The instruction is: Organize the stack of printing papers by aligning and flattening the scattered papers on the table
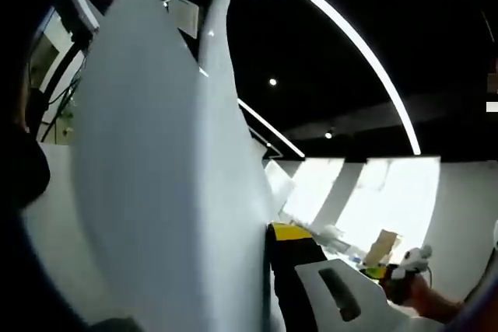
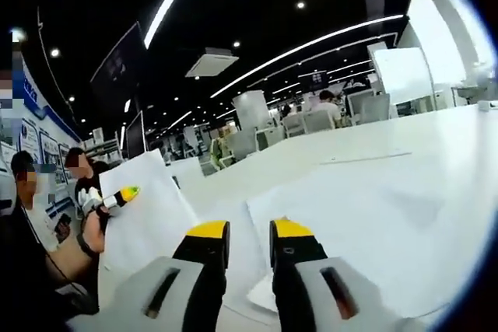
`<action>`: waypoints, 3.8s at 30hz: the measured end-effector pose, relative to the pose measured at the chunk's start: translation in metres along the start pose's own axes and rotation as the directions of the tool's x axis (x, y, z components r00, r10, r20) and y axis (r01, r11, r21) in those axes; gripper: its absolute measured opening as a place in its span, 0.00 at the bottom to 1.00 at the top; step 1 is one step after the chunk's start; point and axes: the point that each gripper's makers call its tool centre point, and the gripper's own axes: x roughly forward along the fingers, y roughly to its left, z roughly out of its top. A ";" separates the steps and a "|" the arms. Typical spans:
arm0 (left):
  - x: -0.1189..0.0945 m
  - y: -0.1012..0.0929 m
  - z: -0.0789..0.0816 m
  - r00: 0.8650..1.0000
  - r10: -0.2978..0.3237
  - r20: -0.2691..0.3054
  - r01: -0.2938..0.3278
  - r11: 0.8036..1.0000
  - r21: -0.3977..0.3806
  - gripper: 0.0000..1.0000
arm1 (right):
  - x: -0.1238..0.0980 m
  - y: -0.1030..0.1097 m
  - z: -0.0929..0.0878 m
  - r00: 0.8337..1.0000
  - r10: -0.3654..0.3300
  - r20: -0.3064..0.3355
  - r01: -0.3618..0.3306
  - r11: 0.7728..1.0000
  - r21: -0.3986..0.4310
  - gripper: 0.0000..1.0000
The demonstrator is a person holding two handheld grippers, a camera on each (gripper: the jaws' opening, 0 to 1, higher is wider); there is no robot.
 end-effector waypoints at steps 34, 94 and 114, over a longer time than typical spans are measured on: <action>0.000 0.000 0.001 1.000 -0.011 0.003 0.011 1.000 -0.013 0.07 | -0.022 -0.094 -0.006 0.955 -0.294 -0.047 0.286 0.949 -0.129 0.60; -0.001 0.000 0.002 1.000 -0.020 0.014 0.021 0.999 -0.036 0.07 | -0.019 -0.187 -0.013 0.906 -0.416 -0.072 0.388 0.888 -0.246 0.00; 0.000 0.000 -0.001 1.000 -0.012 0.003 0.012 1.000 -0.029 0.07 | -0.021 -0.117 0.036 0.964 -0.250 0.096 0.259 0.960 -0.109 0.00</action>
